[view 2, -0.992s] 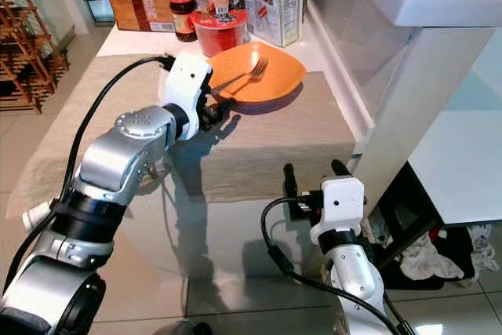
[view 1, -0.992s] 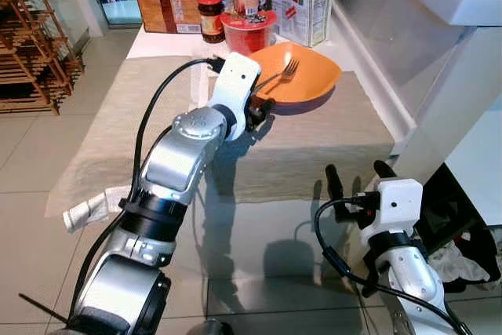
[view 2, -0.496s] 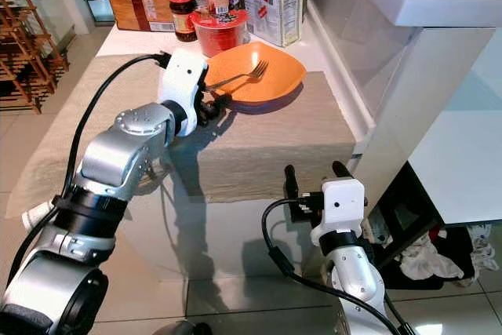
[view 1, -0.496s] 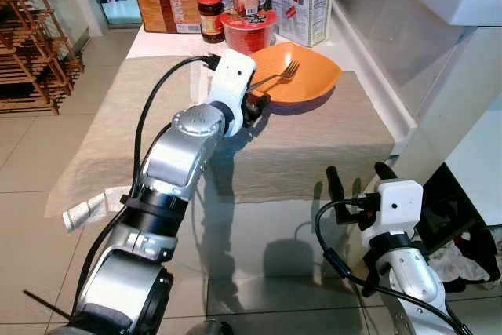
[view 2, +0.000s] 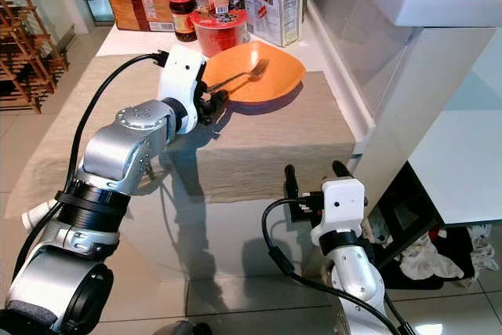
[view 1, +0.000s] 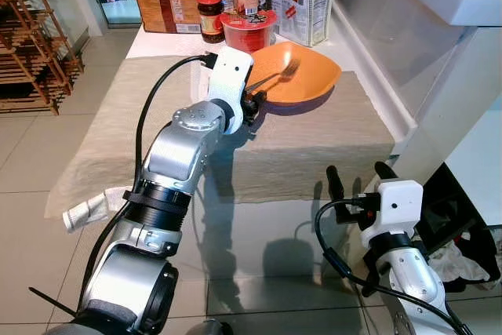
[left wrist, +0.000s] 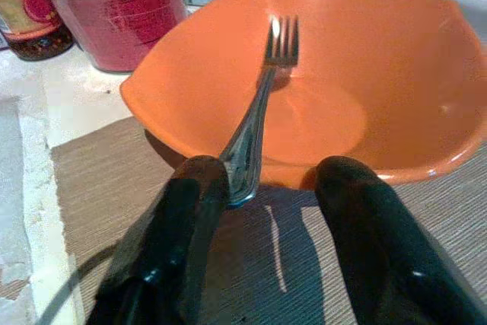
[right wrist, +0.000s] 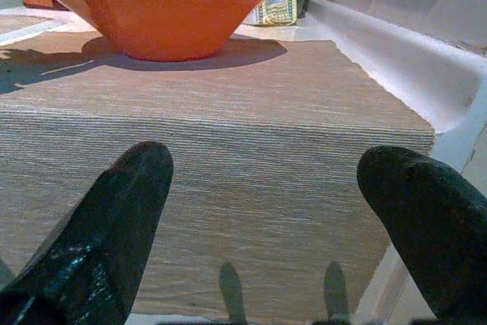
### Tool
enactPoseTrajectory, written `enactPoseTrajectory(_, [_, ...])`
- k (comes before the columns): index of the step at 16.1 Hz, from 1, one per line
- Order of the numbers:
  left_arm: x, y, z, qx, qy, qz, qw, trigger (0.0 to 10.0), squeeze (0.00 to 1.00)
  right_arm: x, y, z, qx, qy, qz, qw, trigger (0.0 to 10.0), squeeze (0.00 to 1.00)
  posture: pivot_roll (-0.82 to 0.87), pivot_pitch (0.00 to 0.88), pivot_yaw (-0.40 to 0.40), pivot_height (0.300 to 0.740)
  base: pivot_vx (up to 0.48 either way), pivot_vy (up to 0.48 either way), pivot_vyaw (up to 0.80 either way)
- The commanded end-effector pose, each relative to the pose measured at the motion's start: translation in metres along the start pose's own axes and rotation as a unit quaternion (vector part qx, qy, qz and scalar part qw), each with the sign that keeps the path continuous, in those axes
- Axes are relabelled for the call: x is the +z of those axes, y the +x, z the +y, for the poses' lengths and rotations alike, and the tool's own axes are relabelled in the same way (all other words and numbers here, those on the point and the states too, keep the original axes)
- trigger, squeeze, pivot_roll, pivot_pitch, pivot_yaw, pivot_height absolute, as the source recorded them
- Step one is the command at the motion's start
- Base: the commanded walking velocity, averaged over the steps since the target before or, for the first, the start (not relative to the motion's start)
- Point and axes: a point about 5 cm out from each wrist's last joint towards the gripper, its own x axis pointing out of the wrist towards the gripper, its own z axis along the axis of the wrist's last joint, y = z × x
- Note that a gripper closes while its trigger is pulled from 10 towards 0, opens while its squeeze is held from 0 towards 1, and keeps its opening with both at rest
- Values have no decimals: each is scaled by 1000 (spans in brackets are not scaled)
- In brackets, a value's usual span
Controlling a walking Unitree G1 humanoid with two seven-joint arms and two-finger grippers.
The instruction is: Setting the table
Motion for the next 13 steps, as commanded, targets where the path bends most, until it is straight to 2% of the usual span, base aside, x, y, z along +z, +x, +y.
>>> enactPoseTrajectory(1, [2,2,2,2,-7,8,1000,0,0,0,1,0,-4,-3,3,1000,10000,0,-131,25,53,740,0,0,0])
enactPoseTrajectory(6, [2,2,0,-1,-10,7,1000,0,0,0,1,-1,-5,-3,3,1000,10000,0,-131,25,53,740,0,0,0])
enactPoseTrajectory(13, [27,-4,3,6,-26,-69,997,0,0,0,1,-1,-4,-5,3,1000,10000,0,-131,25,53,740,0,0,0])
